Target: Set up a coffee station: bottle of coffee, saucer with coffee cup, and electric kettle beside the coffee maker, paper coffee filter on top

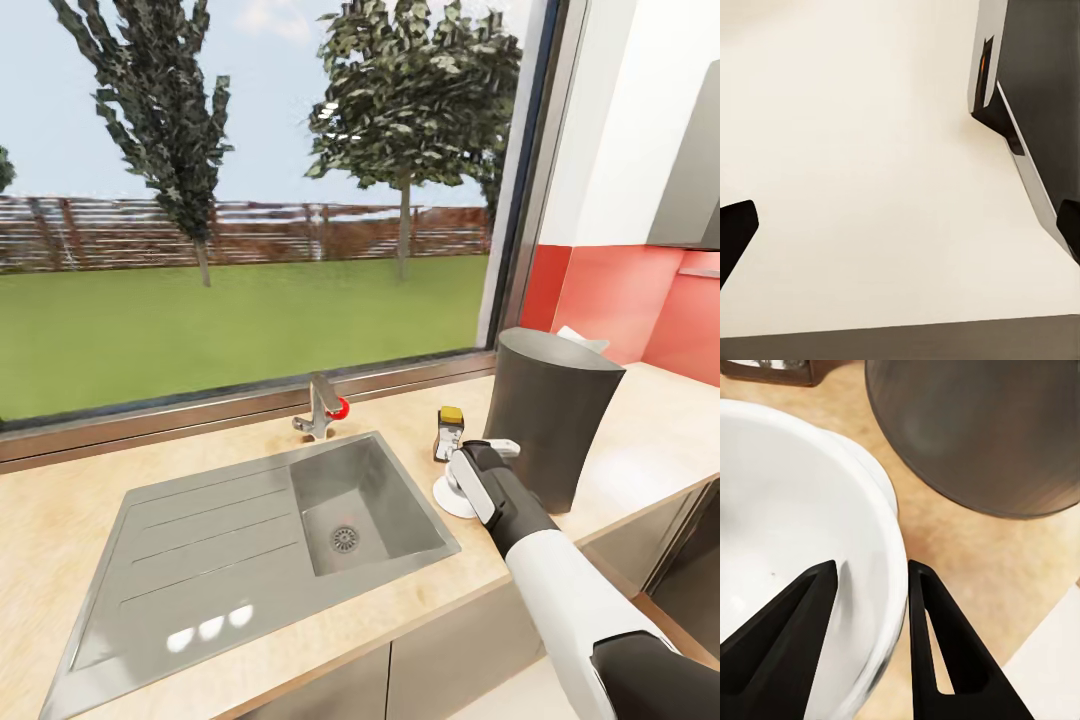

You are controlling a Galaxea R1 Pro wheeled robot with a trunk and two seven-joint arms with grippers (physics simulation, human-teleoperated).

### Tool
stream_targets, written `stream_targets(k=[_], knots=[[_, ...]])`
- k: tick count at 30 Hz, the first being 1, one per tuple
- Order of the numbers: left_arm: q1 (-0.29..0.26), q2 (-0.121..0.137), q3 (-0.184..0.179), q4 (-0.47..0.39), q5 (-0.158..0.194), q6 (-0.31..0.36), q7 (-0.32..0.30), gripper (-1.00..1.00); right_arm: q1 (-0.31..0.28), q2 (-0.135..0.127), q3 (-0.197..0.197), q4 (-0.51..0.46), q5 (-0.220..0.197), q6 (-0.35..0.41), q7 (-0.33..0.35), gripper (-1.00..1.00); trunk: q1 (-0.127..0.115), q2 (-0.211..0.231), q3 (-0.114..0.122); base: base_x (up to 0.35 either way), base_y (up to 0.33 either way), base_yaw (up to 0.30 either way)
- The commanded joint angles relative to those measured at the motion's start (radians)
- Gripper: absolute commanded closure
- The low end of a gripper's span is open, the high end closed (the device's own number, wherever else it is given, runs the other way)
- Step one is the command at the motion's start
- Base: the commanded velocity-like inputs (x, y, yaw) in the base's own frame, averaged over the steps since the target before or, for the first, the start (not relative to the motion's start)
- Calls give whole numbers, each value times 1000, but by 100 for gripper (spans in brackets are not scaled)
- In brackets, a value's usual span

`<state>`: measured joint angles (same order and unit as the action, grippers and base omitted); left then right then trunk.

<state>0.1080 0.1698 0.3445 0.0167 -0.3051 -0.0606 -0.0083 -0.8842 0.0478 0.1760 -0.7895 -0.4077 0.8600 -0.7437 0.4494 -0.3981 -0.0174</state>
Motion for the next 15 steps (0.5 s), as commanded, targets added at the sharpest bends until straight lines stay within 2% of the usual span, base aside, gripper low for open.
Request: stream_targets(k=[1, 9, 15], knots=[[-1, 0, 9, 2, -9, -5, -1, -100, -1, 0, 3, -1, -10, 2, -9, 100, 1, -2, -2, 0, 0, 0], [-1, 0, 9, 2, -9, -4, -1, -100, -1, 1, 3, 2, -11, 1, -9, 100, 1, -2, -2, 3, 0, 0], [-1, 0, 10, 2, -9, -4, -1, -100, -1, 5, 3, 3, -11, 1, -8, 100, 1, -2, -2, 147, 0, 0]])
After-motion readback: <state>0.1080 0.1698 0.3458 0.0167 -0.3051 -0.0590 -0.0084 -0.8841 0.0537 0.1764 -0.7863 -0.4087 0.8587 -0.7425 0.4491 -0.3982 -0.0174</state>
